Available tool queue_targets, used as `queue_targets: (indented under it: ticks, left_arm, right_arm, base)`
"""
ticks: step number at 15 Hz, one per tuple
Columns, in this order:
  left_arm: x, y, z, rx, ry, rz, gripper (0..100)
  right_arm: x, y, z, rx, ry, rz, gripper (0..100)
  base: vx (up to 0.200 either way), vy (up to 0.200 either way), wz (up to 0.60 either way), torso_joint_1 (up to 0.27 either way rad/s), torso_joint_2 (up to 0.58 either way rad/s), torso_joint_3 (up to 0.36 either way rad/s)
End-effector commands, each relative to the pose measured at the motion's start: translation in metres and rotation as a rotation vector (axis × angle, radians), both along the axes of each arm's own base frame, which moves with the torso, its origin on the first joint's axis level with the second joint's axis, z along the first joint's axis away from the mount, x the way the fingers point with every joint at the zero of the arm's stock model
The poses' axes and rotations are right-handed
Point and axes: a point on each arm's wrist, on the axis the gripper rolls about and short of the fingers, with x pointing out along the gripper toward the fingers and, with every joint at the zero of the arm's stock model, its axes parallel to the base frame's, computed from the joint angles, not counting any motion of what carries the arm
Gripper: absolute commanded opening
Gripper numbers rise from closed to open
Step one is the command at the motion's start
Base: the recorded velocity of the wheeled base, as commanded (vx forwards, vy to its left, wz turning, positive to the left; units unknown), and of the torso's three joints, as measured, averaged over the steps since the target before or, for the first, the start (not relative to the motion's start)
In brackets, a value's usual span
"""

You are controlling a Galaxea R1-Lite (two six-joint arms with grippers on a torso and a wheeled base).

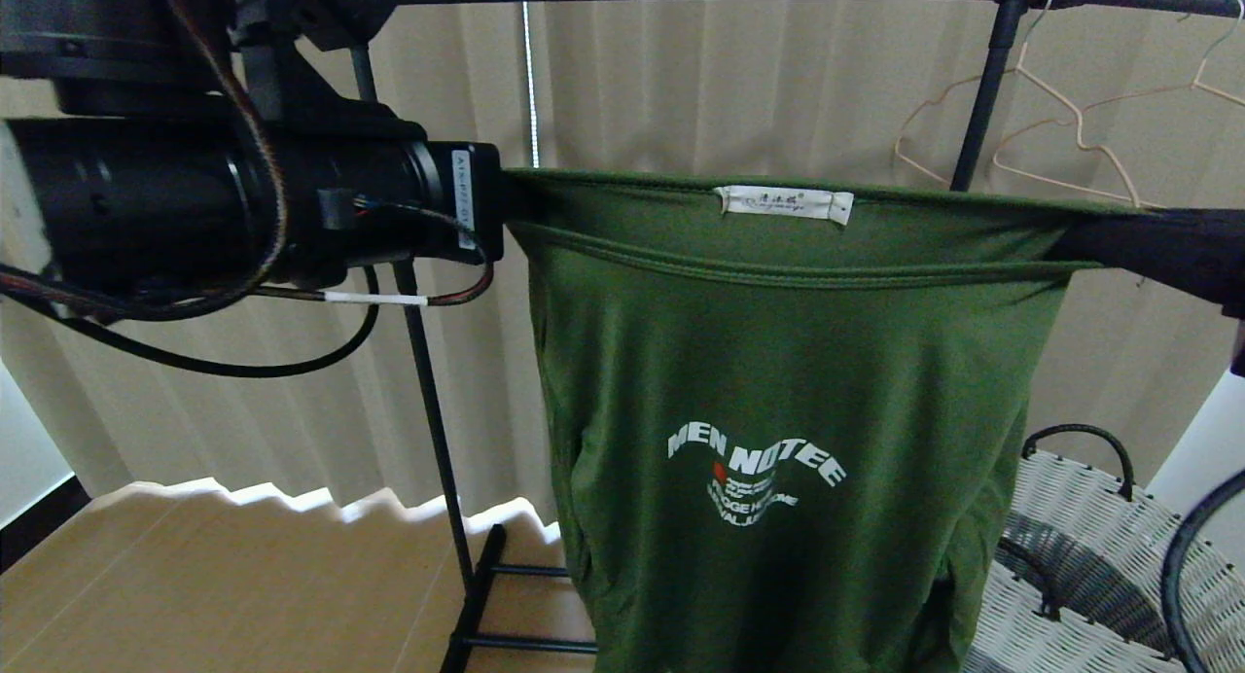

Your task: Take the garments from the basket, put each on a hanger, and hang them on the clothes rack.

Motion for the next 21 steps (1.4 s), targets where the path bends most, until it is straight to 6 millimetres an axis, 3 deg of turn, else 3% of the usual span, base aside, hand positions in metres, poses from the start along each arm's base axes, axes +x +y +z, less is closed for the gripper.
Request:
queue_targets:
  ticks: [1,3,10,18,21]
  left_arm:
    - [-0.038,0.024,0.021,-0.030,-0.004,-0.074,0]
    - [-0.058,0.035,0.020,-0.026,0.022,-0.140,0]
    - [-0.084,0.039,0.003,-0.011,0.058,-0.221,0]
    - [-0.085,0.037,0.000,-0.005,0.065,-0.233,0]
    - [-0.081,0.036,0.009,-0.020,0.038,-0.227,0]
  right_arm:
    - [0.033,0.013,-0.010,-0.008,0.015,-0.038,0]
    - [0.052,0.021,-0.005,0.011,-0.023,-0.035,0]
    - [0.088,0.039,0.009,0.055,-0.074,-0.026,0]
    - [0.086,0.038,0.008,0.055,-0.072,-0.026,0]
    - [0.075,0.033,0.007,0.053,-0.073,-0.027,0]
  base:
    - [0.000,0.000,0.00,0.000,0.00,0.000]
    - [0.000,0.000,0.00,0.000,0.00,0.000]
    - [0.000,0.000,0.00,0.000,0.00,0.000]
    - [0.000,0.000,0.00,0.000,0.00,0.000]
    - [0.000,0.000,0.00,0.000,0.00,0.000]
